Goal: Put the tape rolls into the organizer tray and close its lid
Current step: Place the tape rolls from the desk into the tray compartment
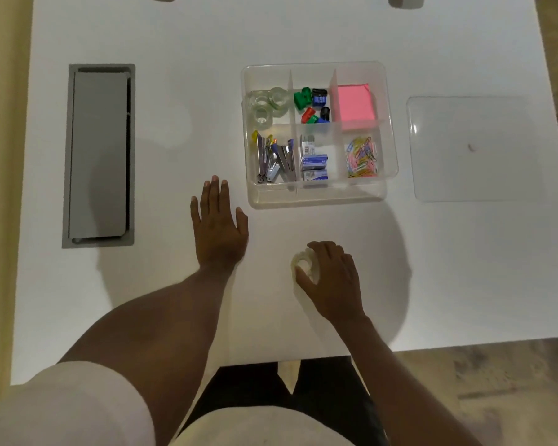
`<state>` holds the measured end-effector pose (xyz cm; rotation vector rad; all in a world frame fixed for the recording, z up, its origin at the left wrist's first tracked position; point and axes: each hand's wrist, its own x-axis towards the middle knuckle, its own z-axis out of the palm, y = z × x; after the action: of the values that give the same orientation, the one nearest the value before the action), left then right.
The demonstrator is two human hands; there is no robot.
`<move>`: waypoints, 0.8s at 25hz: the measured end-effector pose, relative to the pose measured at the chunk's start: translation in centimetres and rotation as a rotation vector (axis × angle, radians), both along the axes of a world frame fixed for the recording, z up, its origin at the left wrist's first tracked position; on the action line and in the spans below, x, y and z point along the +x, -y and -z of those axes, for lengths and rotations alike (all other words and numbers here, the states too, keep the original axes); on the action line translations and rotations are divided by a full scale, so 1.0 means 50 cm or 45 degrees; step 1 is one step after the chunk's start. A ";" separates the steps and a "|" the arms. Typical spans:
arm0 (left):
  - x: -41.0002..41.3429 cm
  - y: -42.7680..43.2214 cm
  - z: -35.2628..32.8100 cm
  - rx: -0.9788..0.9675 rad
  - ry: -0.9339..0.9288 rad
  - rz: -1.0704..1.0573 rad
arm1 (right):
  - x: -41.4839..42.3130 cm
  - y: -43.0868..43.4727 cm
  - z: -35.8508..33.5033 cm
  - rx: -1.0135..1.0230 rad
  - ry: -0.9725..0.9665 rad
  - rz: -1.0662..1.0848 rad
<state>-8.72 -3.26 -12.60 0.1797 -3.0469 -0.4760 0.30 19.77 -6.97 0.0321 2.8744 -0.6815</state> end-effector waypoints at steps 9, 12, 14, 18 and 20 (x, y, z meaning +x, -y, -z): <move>-0.004 0.003 0.007 -0.004 0.060 -0.002 | -0.016 0.021 -0.006 0.015 -0.010 -0.047; -0.005 0.003 0.006 0.006 0.078 0.000 | -0.074 0.032 -0.032 -0.064 -0.103 -0.003; -0.006 0.003 0.006 -0.001 0.095 -0.003 | -0.135 0.043 -0.054 -0.123 -0.203 0.021; -0.007 0.003 0.006 0.001 0.117 -0.002 | -0.282 0.069 -0.103 -0.273 -0.323 0.036; -0.008 0.004 0.009 0.005 0.109 -0.002 | -0.356 0.079 -0.125 -0.304 -0.312 0.017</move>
<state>-9.11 -3.47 -13.07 0.2082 -3.1294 -0.4866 -17.48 15.82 -0.72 -0.0705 2.9990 -1.0968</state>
